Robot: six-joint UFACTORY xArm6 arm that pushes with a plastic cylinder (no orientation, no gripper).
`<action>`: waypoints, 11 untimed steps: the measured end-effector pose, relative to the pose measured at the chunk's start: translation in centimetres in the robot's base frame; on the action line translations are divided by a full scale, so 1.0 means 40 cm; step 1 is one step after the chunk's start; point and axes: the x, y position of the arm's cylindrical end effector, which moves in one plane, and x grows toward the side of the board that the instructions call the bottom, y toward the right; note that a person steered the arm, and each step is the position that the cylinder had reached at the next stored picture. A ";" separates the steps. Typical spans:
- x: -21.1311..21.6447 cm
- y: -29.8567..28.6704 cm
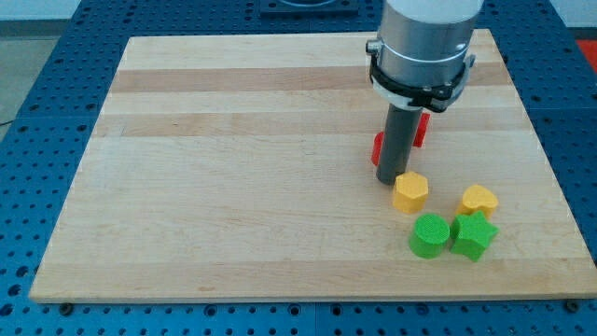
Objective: Push the yellow heart into the green star
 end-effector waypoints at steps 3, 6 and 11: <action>0.055 0.016; -0.014 0.251; 0.009 0.257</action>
